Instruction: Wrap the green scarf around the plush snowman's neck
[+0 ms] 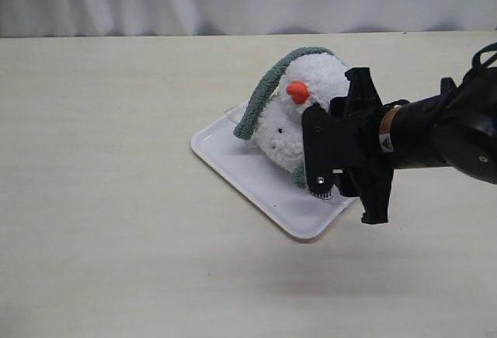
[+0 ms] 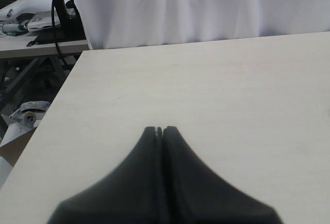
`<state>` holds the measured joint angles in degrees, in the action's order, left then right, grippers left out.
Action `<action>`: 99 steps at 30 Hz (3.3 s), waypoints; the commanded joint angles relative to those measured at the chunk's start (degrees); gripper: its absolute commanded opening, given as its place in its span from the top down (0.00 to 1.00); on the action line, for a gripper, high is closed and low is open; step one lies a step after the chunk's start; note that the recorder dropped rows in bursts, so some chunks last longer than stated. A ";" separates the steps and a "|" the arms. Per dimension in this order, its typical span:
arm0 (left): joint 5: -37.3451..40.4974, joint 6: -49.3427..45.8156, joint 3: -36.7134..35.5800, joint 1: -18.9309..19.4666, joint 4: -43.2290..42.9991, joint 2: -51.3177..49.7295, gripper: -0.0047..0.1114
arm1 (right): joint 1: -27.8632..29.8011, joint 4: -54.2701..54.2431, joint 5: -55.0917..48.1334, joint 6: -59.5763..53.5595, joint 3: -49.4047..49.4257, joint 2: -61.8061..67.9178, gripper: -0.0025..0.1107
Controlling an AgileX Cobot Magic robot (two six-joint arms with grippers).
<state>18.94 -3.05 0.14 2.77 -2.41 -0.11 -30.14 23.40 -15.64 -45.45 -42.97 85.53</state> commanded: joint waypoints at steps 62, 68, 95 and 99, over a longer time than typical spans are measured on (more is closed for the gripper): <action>-0.44 0.14 -0.14 0.22 0.03 0.11 0.96 | 2.96 -4.39 8.92 77.64 1.64 10.92 0.69; -0.44 0.14 -0.14 0.22 0.03 0.11 0.96 | 2.96 -4.66 11.45 79.22 1.64 11.62 0.94; -0.44 0.14 -0.14 0.22 0.03 0.11 0.96 | -6.34 -15.32 20.10 81.26 1.64 11.22 0.94; -0.44 0.14 -0.14 0.22 0.03 0.11 0.96 | -6.34 -16.53 21.72 81.26 0.07 14.93 0.94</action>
<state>18.94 -3.05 0.14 2.77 -2.41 -0.11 -36.26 7.51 4.22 35.56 -41.57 98.46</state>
